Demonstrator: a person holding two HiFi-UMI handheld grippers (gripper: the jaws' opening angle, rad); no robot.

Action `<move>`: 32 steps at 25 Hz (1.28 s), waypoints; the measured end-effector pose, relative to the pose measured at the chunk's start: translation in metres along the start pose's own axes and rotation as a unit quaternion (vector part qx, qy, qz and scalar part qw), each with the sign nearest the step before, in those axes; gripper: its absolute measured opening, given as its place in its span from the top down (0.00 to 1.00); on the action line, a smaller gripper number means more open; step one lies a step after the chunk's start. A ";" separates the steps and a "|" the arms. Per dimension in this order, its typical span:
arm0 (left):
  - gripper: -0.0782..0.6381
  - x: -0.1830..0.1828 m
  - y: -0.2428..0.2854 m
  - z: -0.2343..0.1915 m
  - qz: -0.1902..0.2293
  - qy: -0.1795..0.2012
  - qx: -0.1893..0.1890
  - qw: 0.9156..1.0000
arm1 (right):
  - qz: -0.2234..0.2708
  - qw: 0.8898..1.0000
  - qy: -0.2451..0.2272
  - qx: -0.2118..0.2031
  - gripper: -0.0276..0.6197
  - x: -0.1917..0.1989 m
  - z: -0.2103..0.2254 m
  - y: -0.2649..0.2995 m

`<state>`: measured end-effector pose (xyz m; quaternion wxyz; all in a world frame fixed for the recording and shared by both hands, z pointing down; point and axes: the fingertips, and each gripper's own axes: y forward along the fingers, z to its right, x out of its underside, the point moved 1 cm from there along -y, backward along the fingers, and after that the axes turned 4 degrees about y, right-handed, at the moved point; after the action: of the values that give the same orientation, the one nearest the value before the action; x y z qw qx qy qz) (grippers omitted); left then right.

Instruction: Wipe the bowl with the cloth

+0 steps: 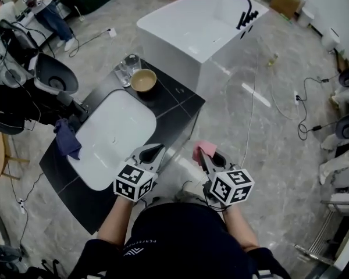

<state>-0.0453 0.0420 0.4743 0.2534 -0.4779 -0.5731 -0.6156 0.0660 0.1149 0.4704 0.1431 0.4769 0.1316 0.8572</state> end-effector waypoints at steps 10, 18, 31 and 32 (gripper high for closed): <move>0.87 -0.015 0.038 -0.010 -0.004 -0.014 -0.037 0.999 | -0.017 0.999 -0.006 -0.039 0.89 -0.022 0.032 0.019; 0.87 -0.018 0.056 -0.050 -0.049 0.056 -0.082 0.994 | -0.035 0.998 0.000 -0.044 0.89 -0.030 0.044 0.041; 0.78 -0.036 0.087 -0.116 -0.064 0.065 -0.093 0.991 | -0.057 0.997 -0.015 -0.045 0.89 -0.062 0.044 0.094; 0.78 -0.037 0.087 -0.121 -0.064 0.065 -0.097 0.991 | -0.060 0.997 -0.015 -0.047 0.89 -0.063 0.042 0.100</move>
<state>0.0089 -0.1001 0.4959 0.2027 -0.4218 -0.5221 -0.7130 0.1221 0.0029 0.4790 0.2180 0.4741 0.1173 0.8450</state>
